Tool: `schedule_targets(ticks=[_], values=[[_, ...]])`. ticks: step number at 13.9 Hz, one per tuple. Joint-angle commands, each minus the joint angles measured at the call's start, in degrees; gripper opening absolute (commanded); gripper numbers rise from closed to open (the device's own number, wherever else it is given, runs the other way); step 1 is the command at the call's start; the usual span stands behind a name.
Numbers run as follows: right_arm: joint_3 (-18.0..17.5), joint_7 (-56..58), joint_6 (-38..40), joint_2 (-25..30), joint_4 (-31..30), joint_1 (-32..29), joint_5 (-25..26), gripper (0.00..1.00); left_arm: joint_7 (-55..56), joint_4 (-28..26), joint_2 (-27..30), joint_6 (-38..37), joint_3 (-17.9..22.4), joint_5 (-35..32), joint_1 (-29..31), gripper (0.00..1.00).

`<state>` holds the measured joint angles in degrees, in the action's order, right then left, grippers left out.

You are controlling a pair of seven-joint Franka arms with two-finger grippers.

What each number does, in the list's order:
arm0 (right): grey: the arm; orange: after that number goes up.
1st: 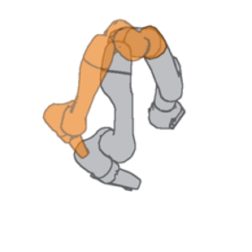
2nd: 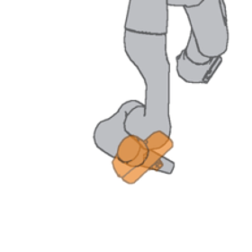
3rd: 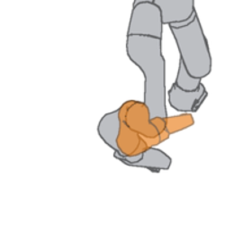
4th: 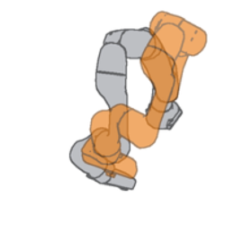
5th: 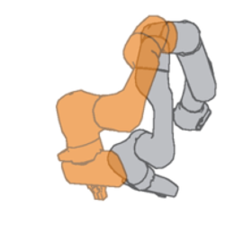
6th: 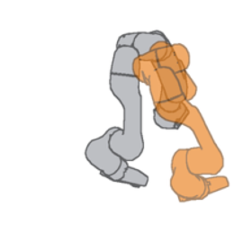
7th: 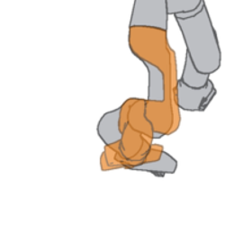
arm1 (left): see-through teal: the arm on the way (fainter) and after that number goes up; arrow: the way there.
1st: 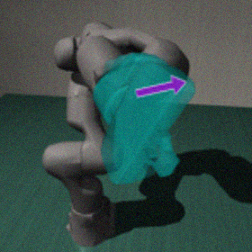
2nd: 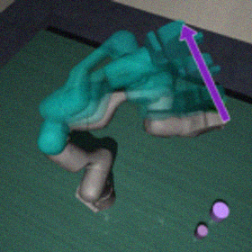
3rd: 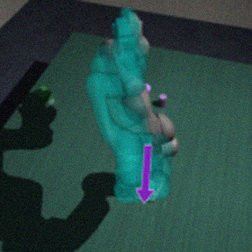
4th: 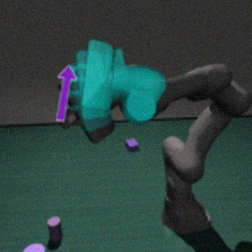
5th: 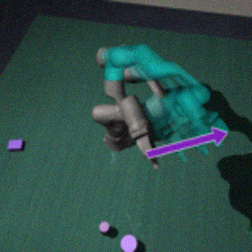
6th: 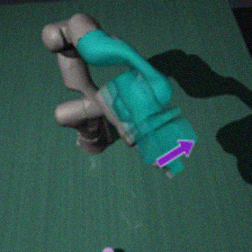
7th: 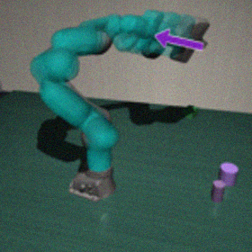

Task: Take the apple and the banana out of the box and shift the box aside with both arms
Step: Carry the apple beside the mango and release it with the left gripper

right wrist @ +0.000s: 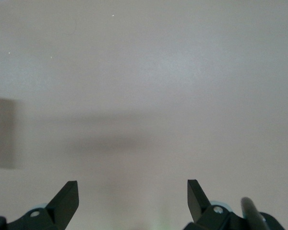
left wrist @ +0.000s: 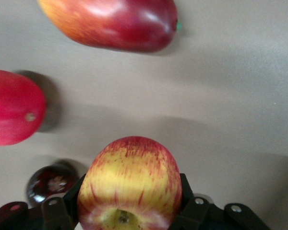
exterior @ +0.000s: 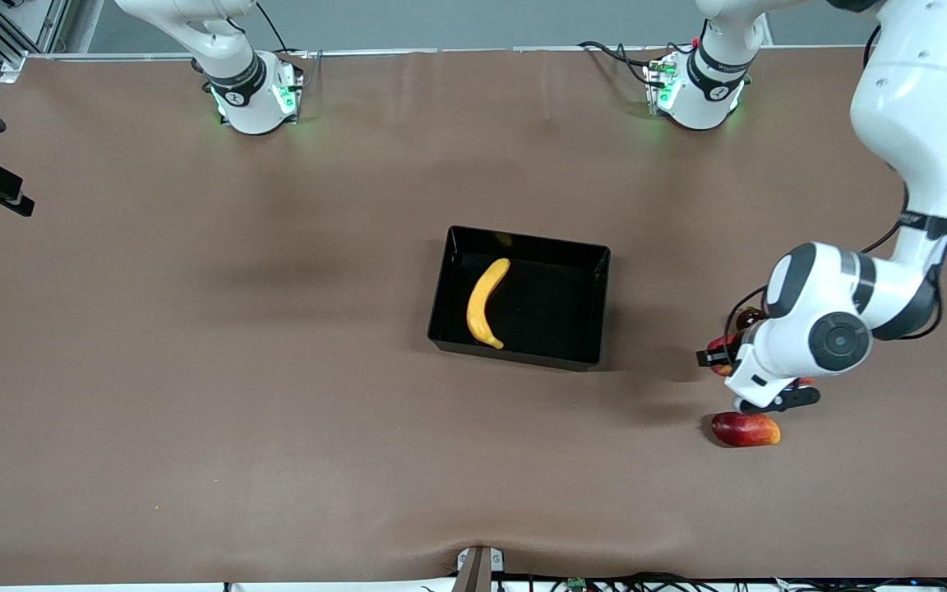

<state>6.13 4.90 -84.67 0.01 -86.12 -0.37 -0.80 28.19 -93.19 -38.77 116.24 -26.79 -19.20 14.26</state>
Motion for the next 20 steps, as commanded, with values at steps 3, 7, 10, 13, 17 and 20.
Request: schedule_targets(ticks=[3,7,10,13,17,20], values=[[-0.86,-0.15,0.47,-0.19,0.43,-1.21,0.36,1.0,-1.12,-1.12,-1.66,5.3,-0.28,-4.34,2.0,0.0],[-0.86,-0.15,0.47,-0.19,0.43,-1.21,0.36,1.0,-1.12,-1.21,-3.42,7.68,-0.28,-5.76,3.5,0.0],[-0.86,-0.15,0.47,-0.19,0.43,-1.21,0.36,1.0,-1.12,-1.12,-4.12,8.73,-0.19,-5.85,3.5,0.0],[-0.86,-0.15,0.47,-0.19,0.51,-1.21,0.27,1.0,-1.3,-1.12,-4.3,9.62,-0.02,-6.11,3.5,1.0],[-0.86,-0.15,0.47,-0.19,0.51,-1.21,0.27,1.0,-0.95,-0.51,-2.03,8.83,-0.11,-6.11,3.59,1.0],[-0.86,-0.15,0.47,-0.19,0.52,-1.21,0.36,1.0,-0.77,-0.33,3.15,3.67,-1.68,-5.68,2.63,1.0]])
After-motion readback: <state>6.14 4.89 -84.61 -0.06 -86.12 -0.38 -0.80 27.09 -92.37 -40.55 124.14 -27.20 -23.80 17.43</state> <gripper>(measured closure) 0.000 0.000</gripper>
